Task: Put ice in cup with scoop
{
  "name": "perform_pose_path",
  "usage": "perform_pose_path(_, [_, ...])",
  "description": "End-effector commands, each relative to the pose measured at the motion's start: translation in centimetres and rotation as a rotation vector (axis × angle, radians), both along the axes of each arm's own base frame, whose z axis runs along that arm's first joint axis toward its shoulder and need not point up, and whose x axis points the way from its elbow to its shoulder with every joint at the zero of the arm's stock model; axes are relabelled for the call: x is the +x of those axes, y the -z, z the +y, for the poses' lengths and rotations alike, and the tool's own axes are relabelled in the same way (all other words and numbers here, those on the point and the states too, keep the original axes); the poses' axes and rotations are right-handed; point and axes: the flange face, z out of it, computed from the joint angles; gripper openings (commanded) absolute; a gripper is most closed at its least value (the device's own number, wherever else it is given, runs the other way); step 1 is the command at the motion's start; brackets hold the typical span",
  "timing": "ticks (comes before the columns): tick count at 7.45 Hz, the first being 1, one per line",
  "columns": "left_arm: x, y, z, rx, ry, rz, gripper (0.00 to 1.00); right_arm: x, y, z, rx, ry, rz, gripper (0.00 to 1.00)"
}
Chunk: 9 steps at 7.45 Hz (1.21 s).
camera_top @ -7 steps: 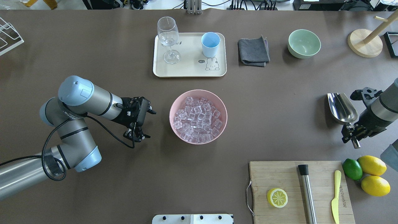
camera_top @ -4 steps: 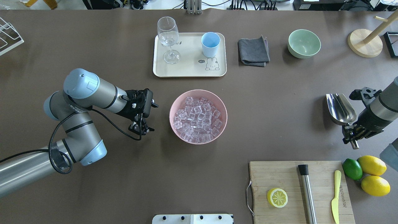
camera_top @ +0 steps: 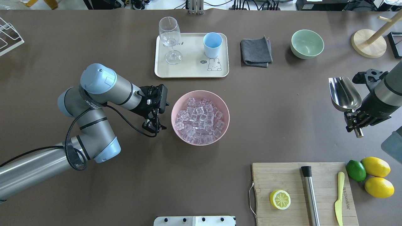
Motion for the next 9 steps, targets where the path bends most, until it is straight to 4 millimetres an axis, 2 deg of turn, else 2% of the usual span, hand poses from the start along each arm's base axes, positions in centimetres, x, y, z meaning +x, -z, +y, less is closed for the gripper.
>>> perform_pose_path(1, [0.9,1.2,0.7,-0.045,0.004,0.023,0.99,2.6,2.6,-0.9,0.171,0.103,-0.011,0.0])
perform_pose_path(2, [1.3,1.3,1.6,-0.02,-0.01,0.056,0.99,3.9,3.5,-1.3,0.261,0.177,-0.025,0.0])
perform_pose_path(3, [0.4,0.6,1.7,0.0,-0.023,0.087,0.99,5.3,3.7,-1.8,0.376,0.273,-0.05,0.0])
perform_pose_path(4, [-1.2,-0.7,1.3,0.004,-0.034,0.104,0.99,6.0,4.5,-1.4,0.48,0.363,-0.054,0.0])
perform_pose_path(6, [-3.3,-3.1,2.1,0.043,-0.049,0.168,0.99,6.6,6.1,-1.5,0.623,0.472,-0.014,0.0])
perform_pose_path(7, [-3.9,-3.4,2.1,0.073,-0.043,0.206,0.99,6.3,6.7,-2.1,0.67,0.51,-0.008,0.0])
perform_pose_path(8, [-3.5,-4.1,1.8,0.092,-0.032,0.24,0.99,5.1,7.8,-2.6,0.711,0.541,-0.009,0.0])
perform_pose_path(9, [-3.6,-4.3,1.5,0.088,-0.01,0.253,0.99,3.2,9.7,-2.7,0.757,0.615,0.028,0.0])
